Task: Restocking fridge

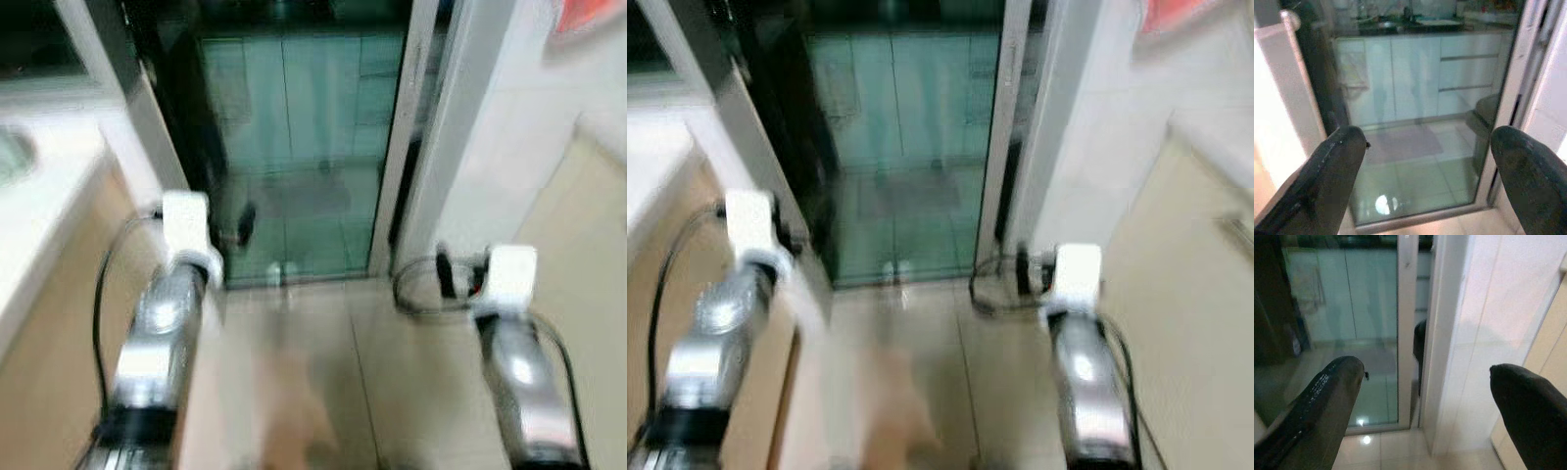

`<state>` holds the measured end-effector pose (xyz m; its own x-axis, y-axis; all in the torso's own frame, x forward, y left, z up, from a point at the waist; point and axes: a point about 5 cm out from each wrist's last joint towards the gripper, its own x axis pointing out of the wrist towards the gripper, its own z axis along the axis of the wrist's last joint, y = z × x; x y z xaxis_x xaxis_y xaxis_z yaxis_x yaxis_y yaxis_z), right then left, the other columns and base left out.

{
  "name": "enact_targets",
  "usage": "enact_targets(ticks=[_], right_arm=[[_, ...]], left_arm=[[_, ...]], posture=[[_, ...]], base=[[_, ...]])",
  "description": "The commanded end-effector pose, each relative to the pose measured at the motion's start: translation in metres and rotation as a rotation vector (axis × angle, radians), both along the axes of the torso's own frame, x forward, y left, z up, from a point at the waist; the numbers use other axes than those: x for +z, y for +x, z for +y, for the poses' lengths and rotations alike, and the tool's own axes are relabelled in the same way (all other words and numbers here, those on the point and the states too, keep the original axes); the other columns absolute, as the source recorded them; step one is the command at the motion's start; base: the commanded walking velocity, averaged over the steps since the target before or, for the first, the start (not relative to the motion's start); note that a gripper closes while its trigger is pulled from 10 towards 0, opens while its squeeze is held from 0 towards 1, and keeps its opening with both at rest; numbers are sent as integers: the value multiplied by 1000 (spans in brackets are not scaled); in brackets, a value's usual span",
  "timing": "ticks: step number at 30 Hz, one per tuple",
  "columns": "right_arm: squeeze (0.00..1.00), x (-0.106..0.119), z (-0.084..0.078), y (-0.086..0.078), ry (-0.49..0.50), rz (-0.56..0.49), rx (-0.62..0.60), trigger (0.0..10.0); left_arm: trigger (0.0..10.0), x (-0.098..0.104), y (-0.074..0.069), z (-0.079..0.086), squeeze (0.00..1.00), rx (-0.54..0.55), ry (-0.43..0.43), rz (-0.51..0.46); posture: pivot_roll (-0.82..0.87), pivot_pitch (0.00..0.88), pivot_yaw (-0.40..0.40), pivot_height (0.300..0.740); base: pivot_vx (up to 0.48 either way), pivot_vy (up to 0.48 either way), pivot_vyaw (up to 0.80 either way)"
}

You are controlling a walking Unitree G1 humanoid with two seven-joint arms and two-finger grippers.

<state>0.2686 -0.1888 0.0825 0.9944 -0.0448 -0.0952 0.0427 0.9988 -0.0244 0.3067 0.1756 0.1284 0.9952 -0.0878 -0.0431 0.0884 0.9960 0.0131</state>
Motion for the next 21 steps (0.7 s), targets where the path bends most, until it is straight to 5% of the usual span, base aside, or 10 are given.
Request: enact_targets(ticks=[1, 11, 21], right_arm=[[0, 4, 3, 3, -11, -14, 14, 10000], [0, 5, 0, 5, -23, -12, 14, 10000], [0, 6, -1, 6, -23, -14, 13, 10000]], left_arm=[[10000, -2, 1, 1, 0, 13, 13, 18], [10000, 7, 4, -6, 0, 12, -4, -23], [10000, 7, 3, -8, 0, 12, -7, -26]], posture=[[-105, 0, 67, 740], [-90, 2, 50, 740], [-91, 10, 50, 740]], base=[[0, 0, 0], [0, 0, 0], [0, 0, 449]])
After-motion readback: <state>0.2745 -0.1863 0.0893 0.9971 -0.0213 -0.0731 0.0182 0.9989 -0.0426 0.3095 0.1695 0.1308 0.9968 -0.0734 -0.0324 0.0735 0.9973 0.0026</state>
